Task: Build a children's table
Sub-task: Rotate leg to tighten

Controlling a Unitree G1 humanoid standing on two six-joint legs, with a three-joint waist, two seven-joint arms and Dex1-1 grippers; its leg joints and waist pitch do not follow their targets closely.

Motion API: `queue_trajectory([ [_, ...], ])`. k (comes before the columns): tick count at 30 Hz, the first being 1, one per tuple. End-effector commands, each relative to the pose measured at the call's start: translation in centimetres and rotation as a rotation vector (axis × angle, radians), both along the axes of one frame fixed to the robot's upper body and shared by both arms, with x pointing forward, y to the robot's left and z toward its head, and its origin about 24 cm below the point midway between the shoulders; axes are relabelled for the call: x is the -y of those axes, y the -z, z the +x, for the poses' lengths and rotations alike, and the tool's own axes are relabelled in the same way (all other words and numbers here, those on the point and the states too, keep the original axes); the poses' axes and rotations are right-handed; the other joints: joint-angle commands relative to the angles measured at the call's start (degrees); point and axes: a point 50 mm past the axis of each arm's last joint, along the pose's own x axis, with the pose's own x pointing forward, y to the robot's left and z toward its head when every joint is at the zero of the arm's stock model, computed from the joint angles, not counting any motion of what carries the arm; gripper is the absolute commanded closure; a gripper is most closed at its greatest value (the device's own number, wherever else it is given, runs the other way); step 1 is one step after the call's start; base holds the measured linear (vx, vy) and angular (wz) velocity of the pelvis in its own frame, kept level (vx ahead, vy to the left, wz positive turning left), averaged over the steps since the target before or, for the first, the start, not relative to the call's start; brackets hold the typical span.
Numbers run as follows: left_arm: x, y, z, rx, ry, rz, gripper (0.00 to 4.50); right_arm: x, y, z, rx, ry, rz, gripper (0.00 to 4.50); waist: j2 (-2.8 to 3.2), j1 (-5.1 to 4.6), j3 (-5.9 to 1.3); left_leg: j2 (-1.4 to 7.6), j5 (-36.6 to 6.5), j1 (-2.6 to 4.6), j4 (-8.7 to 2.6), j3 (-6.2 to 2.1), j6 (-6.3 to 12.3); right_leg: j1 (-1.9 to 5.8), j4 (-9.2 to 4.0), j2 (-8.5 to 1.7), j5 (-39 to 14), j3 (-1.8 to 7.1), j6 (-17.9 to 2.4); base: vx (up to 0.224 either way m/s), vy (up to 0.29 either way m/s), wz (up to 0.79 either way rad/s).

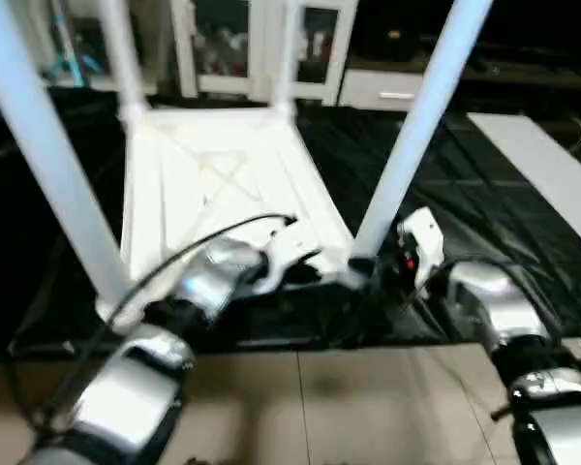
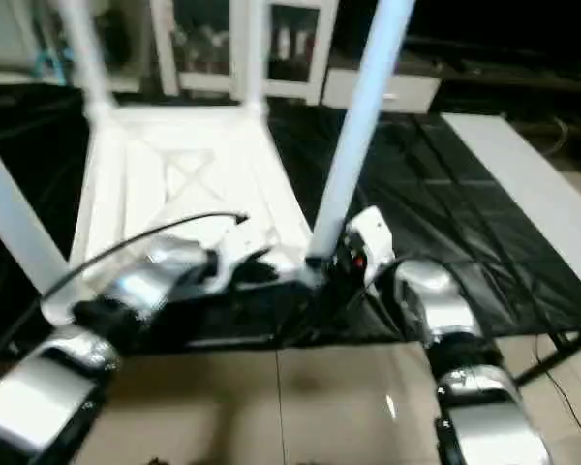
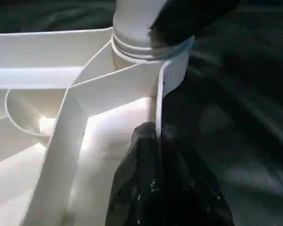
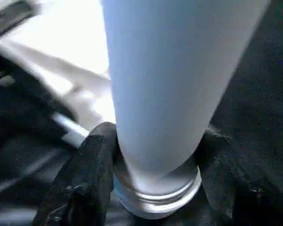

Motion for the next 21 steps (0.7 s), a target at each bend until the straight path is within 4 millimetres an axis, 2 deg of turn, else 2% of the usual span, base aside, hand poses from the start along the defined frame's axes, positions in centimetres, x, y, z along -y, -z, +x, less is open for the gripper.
queue_trajectory([
  [1, -0.1, -1.8, 2.0, 0.117, -0.268, -0.077, 4.50, -2.3, 2.4, -0.3, -0.065, 0.089, -0.065, 2.34, -0.31, -0.22, -3.17, 0.46, -20.23, 0.09, -4.65, -0.41, 0.09, 2.19, -5.46, -2.50, -32.32, 0.82, -6.07, 0.000, 0.000, 0.00],
  [2, -0.1, -1.8, 2.0, 0.117, -0.268, -0.077, 4.50, -2.3, 2.4, -0.3, -0.065, 0.089, -0.065, 2.39, -0.43, -0.39, -3.34, 0.38, -19.25, -0.13, -4.65, -0.48, 0.07, 2.42, -5.46, -2.54, -31.90, 0.80, -5.82, 0.000, 0.000, 0.00],
  [3, 0.5, -2.2, 2.5, 0.173, -0.335, -0.089, 4.50, -3.7, 2.4, 0.2, -0.051, 0.172, -0.045, 2.40, -0.09, -0.33, -3.35, 0.44, -19.12, -0.09, -4.70, -0.55, 0.34, 2.45, -5.53, -2.64, -31.42, 0.81, -5.98, 0.000, 0.000, 0.00],
  [4, 0.6, -2.3, 2.6, 0.188, -0.354, -0.092, 4.50, -4.1, 2.4, 0.3, -0.049, 0.194, -0.039, 2.40, -0.14, -0.77, -3.27, 0.36, -19.53, -0.04, -4.61, -0.37, 0.40, 1.98, -5.61, -2.48, -31.06, 0.88, -6.24, 0.000, 0.000, 0.00],
  [5, 1.0, -2.6, 2.8, 0.222, -0.389, -0.102, 4.50, -4.9, 2.3, 0.6, -0.041, 0.261, -0.021, 2.41, 0.18, -0.61, -3.46, 0.40, -19.38, 0.17, -4.64, -0.44, 0.48, 2.21, -5.53, -2.51, -29.83, 0.86, -6.68, 0.000, 0.000, 0.00],
  [6, 1.0, -2.6, 2.8, 0.222, -0.389, -0.102, 4.50, -4.9, 2.3, 0.6, -0.041, 0.261, -0.021, 2.41, 0.13, -0.67, -3.51, 0.43, -18.95, 0.19, -4.58, -0.29, 0.61, 2.01, -5.48, -2.47, -28.21, 1.06, -7.13, 0.000, 0.000, 0.00],
  [7, 1.4, -2.9, 3.0, 0.254, -0.415, -0.108, 4.50, -5.9, 2.1, 0.9, -0.018, 0.318, -0.023, 2.43, 0.01, -0.51, -3.64, 0.52, -17.82, 0.07, -4.63, -0.21, 1.09, 2.30, -5.02, -2.38, -24.41, 1.16, -8.35, 0.000, 0.000, 0.00],
  [8, 1.4, -2.9, 3.0, 0.254, -0.415, -0.108, 4.50, -5.9, 2.1, 0.9, -0.018, 0.318, -0.023, 2.43, 0.25, -0.65, -3.63, 0.51, -16.94, -0.04, -4.65, -0.02, 1.34, 2.18, -4.67, -2.21, -21.45, 1.33, -9.38, 0.000, 0.000, 0.00],
  [9, 1.4, -2.9, 3.0, 0.254, -0.415, -0.108, 4.50, -5.9, 2.1, 0.9, -0.018, 0.318, -0.023, 2.44, 0.24, -0.60, -3.65, 0.49, -16.72, -0.05, -4.67, -0.01, 1.47, 2.36, -4.57, -2.20, -20.73, 1.28, -9.63, 0.000, 0.000, 0.00],
  [10, 1.6, -3.1, 3.1, 0.271, -0.432, -0.112, 4.50, -7.0, 1.9, 1.0, -0.005, 0.341, -0.009, 2.44, 0.31, -0.29, -3.79, 0.55, -16.03, 0.28, -4.46, 0.21, 2.14, 2.33, -4.40, -2.24, -18.49, 1.39, -10.55, 0.000, 0.000, 0.00],
  [11, 1.7, -3.1, 3.1, 0.277, -0.438, -0.111, 4.50, -7.4, 1.8, 1.1, 0.002, 0.347, 0.002, 2.44, 0.36, -0.38, -3.85, 0.56, -15.38, 0.31, -4.37, 0.32, 2.34, 2.20, -4.17, -2.27, -16.90, 1.53, -11.22, 0.000, 0.000, 0.00],
  [12, 1.8, -3.1, 3.1, 0.283, -0.444, -0.110, 4.50, -7.9, 1.6, 1.2, 0.009, 0.354, 0.015, 2.45, 0.25, -0.36, -3.83, 0.52, -14.39, 0.10, -4.37, 0.38, 2.73, 2.42, -3.87, -2.24, -15.28, 1.51, -12.00, 0.050, 0.001, 0.04],
  [13, 1.6, -3.1, 3.2, 0.287, -0.451, -0.106, 4.50, -8.5, 1.3, 1.3, 0.009, 0.348, 0.062, 2.45, 0.35, -0.12, -3.89, 0.54, -13.43, 0.22, -4.29, 0.46, 3.15, 2.58, -3.75, -2.31, -13.89, 1.55, -12.38, 0.000, 0.000, 0.00],
  [16, 1.4, -3.1, 3.2, 0.290, -0.452, -0.100, 4.50, -8.8, 0.8, 1.4, 0.021, 0.315, 0.114, 2.45, 0.45, 0.22, -4.11, 0.57, -9.21, 0.13, -4.10, 0.61, 5.18, 3.00, -2.95, -2.24, -7.62, 1.61, -14.04, 0.000, 0.000, 0.00],
  [17, 1.1, -3.0, 3.3, 0.296, -0.445, -0.092, 4.50, -8.9, 0.5, 1.3, 0.021, 0.267, 0.170, 2.45, -0.18, 0.39, -4.08, 0.50, -8.47, 0.04, -3.98, 0.76, 6.51, 3.17, -2.86, -2.33, -6.69, 1.62, -14.38, 0.052, -0.009, 0.00],
  [18, 0.9, -3.0, 3.3, 0.299, -0.436, -0.083, 4.50, -8.6, 0.0, 1.3, 0.038, 0.232, 0.222, 2.45, -0.01, 0.55, -4.11, 0.56, -8.21, 0.12, -3.97, 0.76, 6.97, 3.22, -2.84, -2.43, -6.55, 1.64, -14.52, 0.000, 0.000, 0.00],
  [19, 0.8, -2.9, 3.3, 0.300, -0.429, -0.078, 4.50, -8.3, -0.2, 1.3, 0.052, 0.211, 0.251, 2.13, -0.08, 0.76, -3.96, 0.58, -7.89, 0.01, -3.96, 0.82, 8.00, 3.29, -2.90, -2.39, -6.30, 1.67, -14.37, 0.000, 0.000, 0.00],
  [20, 0.8, -2.9, 3.3, 0.307, -0.416, -0.073, 4.50, -8.1, -0.4, 1.2, 0.064, 0.196, 0.267, 2.13, -0.14, 0.79, -3.93, 0.61, -7.81, -0.13, -4.01, 0.76, 8.15, 3.40, -2.89, -2.42, -6.75, 1.61, -14.21, 0.000, 0.000, 0.00],
  [21, 0.9, -2.8, 3.2, 0.306, -0.400, -0.072, 4.50, -7.9, -0.4, 1.1, 0.079, 0.183, 0.255, 1.83, -0.15, 0.58, -3.84, 0.60, -9.27, -0.47, -4.10, 0.70, 8.22, 3.52, -3.08, -2.33, -8.86, 1.47, -13.27, 0.000, 0.000, 0.00],
])
